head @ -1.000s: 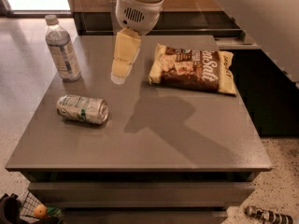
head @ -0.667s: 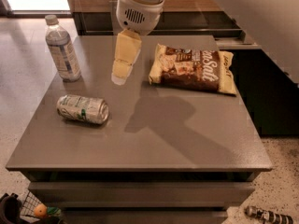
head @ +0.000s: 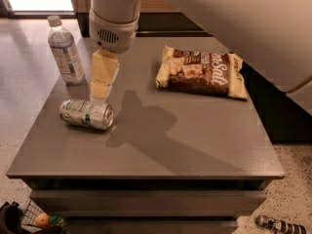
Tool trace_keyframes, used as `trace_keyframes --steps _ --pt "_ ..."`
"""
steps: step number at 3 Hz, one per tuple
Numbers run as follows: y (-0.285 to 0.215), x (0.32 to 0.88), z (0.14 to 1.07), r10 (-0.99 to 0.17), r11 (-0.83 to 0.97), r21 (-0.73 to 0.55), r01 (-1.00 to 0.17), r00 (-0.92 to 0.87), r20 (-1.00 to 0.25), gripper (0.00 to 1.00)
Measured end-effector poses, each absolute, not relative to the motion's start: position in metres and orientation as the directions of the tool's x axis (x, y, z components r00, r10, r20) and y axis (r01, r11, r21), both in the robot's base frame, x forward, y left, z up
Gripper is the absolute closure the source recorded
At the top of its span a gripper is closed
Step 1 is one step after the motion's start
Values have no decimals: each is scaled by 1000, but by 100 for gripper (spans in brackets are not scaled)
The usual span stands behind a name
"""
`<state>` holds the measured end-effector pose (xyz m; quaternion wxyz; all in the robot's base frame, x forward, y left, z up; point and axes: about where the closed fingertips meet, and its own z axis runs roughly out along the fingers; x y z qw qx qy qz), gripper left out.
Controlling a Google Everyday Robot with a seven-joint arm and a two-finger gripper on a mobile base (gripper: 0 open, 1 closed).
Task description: Place 7up can upright
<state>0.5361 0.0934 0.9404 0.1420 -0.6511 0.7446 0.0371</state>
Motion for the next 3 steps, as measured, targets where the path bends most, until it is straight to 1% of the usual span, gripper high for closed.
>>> trace_keyframes --steps 1,3 --pt "123 525 918 -975 107 -99 -989 -85 -206 0" --pt "164 518 882 -995 80 -48 -996 -77 -71 0"
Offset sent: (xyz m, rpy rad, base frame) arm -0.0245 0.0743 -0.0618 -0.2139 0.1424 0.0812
